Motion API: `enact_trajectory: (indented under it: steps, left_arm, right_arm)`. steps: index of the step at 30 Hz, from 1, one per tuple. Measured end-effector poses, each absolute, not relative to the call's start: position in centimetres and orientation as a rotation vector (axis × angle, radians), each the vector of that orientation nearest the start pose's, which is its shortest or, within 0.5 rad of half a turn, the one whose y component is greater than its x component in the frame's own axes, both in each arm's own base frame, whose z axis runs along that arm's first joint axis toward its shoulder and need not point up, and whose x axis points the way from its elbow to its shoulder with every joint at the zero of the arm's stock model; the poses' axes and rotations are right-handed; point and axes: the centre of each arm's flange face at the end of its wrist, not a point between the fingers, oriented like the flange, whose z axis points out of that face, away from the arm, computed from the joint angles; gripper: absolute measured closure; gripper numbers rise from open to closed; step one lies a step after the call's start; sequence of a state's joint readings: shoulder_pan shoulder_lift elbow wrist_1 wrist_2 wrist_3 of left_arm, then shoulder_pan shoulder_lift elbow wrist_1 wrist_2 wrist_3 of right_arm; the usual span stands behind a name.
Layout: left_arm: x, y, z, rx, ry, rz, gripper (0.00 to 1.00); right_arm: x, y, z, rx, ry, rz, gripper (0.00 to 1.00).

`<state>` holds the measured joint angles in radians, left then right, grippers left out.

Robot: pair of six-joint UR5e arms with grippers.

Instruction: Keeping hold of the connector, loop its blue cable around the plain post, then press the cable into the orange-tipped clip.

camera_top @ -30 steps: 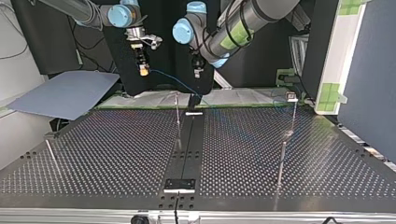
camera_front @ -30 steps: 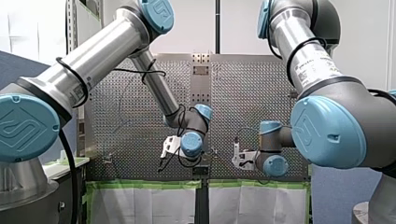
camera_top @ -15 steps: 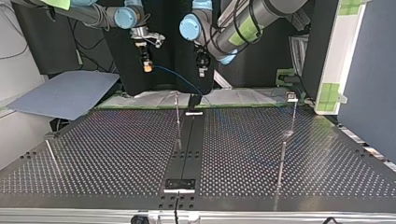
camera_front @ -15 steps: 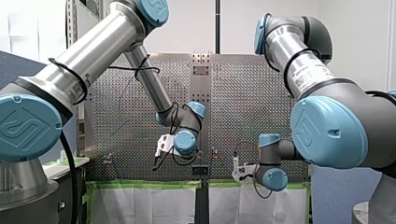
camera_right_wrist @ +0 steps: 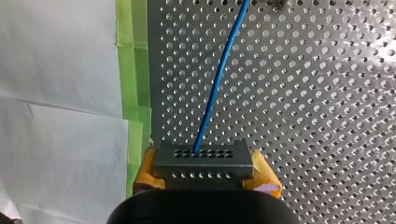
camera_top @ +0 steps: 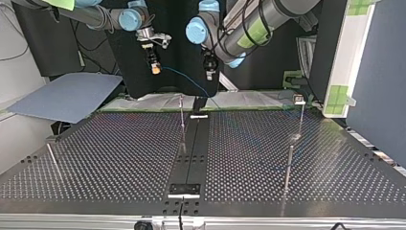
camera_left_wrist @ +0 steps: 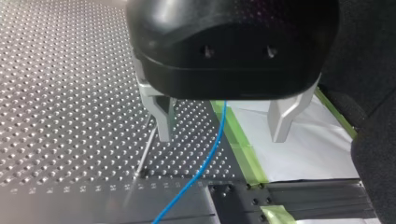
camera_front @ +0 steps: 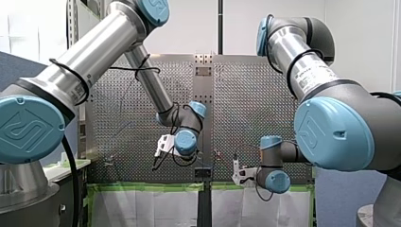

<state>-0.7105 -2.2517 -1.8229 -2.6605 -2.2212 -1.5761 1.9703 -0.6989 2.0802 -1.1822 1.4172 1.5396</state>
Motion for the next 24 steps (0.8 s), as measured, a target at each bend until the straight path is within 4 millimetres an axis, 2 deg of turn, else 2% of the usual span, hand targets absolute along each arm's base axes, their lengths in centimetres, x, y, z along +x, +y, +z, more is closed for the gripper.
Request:
enact_trajectory:
  steps: [8, 13, 24]
  left_arm:
    - [35.9, -40.1, 8.9, 0.249, 1.922, 0.108, 0.0]
    - [36.5, -41.2, 11.7, 0.225, 1.912, 0.024, 0.0]
    - [38.2, -43.0, 14.9, 0.191, 1.91, -0.025, 0.0]
  right_arm:
    - [32.7, -38.6, -6.6, 1.83, -0.971, 1.46, 1.0]
    - [33.1, -38.7, -6.6, 1.863, -0.942, 1.468, 1.0]
    - [34.1, -39.6, -6.3, 1.905, -0.882, 1.469, 1.0]
